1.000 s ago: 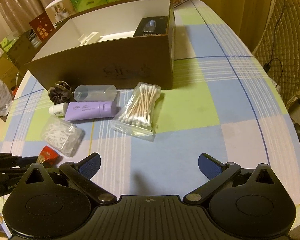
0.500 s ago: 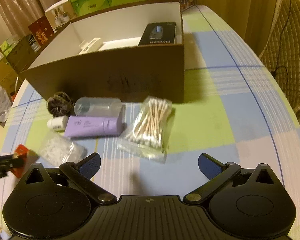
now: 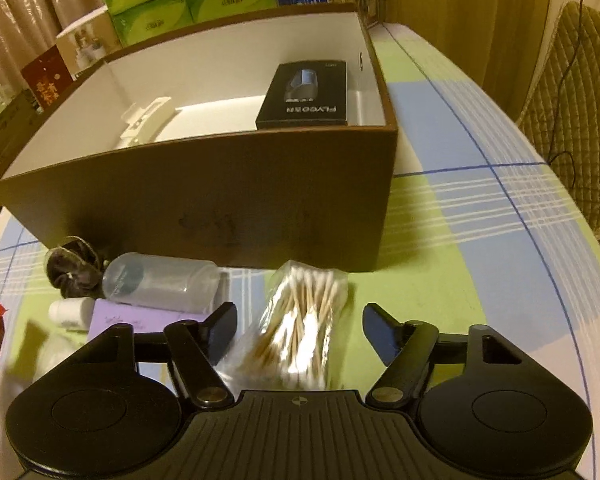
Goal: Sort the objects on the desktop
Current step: 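Grasp the bag of cotton swabs with the right tool while the left tool holds the snack packet, then lift the swab bag with the right tool toward the brown box while the left tool carries the packet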
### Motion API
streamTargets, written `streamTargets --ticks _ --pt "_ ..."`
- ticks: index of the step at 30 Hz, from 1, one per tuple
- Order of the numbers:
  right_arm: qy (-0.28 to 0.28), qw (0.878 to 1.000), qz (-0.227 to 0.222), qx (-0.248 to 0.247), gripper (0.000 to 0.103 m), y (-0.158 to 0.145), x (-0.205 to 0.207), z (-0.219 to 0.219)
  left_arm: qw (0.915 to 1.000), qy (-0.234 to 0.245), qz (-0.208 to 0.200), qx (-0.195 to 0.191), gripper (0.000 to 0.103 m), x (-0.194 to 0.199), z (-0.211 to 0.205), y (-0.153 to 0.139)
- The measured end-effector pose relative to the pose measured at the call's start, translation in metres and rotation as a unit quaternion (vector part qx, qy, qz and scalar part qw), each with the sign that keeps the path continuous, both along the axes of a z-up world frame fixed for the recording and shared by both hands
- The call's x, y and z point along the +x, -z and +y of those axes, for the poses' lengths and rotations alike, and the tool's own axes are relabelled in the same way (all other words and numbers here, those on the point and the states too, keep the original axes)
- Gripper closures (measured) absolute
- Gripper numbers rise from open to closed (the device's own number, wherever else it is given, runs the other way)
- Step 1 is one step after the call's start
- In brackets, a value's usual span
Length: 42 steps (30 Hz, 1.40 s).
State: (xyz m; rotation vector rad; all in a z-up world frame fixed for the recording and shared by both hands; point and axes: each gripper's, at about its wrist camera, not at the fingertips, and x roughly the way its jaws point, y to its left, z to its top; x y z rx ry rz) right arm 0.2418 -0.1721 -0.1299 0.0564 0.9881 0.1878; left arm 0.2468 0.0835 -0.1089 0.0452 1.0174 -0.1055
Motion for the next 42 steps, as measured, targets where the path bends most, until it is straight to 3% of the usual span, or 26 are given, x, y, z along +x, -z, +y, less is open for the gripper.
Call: streamTargets --ticks 2,6,8,12,26,42 --pt "-0.001 1.000 0.003 -0.007 0.041 0.004 0.003 0.002 1.0000 0.001 0.001 0.000 0.082 0.003 -0.001 0.000" --pt "-0.027 0.999 0.013 -0.030 0.063 0.015 0.000 0.004 1.0000 0.004 0.001 -0.002 0.082 0.007 -0.001 -0.001" --pt "-0.050 0.997 0.008 -0.052 0.068 0.016 -0.006 0.006 1.0000 0.006 0.000 -0.003 0.082 0.008 -0.002 -0.001" --pt "-0.066 0.996 0.022 -0.048 0.076 0.015 -0.012 -0.001 0.9999 0.012 0.001 -0.004 0.082 0.008 -0.006 -0.001" --pt "-0.097 0.993 0.051 -0.030 0.079 0.003 -0.046 -0.010 0.9992 0.036 -0.008 -0.013 0.082 0.001 -0.024 -0.009" --pt "-0.160 0.985 -0.029 0.051 0.079 -0.090 -0.040 0.008 0.9944 0.073 -0.072 -0.027 0.082 0.010 -0.040 -0.064"
